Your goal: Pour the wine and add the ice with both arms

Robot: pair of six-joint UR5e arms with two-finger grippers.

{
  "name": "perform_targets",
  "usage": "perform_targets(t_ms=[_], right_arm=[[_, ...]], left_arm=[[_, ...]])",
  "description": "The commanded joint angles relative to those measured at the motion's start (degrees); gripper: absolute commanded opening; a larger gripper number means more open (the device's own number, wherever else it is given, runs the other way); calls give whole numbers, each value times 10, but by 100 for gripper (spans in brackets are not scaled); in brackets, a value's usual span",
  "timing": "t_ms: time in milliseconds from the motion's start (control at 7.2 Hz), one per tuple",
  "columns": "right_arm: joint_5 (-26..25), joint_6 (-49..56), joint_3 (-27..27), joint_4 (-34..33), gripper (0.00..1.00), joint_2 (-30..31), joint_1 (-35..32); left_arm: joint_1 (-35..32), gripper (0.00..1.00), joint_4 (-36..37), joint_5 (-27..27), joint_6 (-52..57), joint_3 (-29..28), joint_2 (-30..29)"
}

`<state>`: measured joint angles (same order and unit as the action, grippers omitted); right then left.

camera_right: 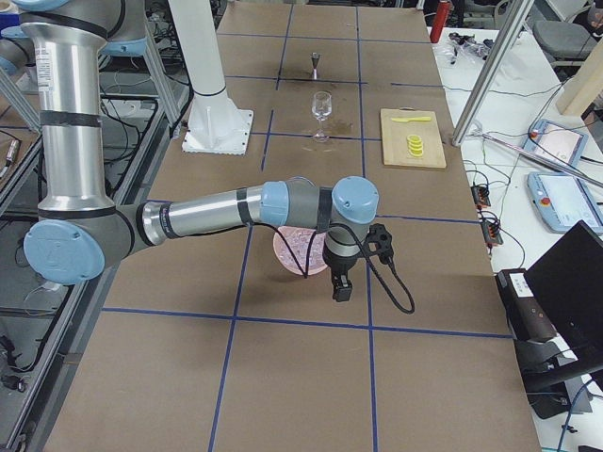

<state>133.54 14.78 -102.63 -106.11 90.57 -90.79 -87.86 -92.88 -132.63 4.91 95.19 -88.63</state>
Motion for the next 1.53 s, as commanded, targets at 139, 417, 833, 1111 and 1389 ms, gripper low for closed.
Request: perform_targets(t_ms=[139,417,833,1111,1389], right_arm=[[5,0,55,16,100,5,-22],[5,-4,96,75,100,6,-30],[5,-40,93,78,100,0,-31],[4,-115,97,146,100,-2,-30],[4,-139,104,176,100,0,-30]], left_arm=[[-17,100,3,-7,6,-23,8],[-21,100,5,-8,-10,-19,8],[-24,100,5,-7,-11,-18,7],[-25,100,2,-8,-18,-21,5],[-25,100,0,-8,-43,-22,5]])
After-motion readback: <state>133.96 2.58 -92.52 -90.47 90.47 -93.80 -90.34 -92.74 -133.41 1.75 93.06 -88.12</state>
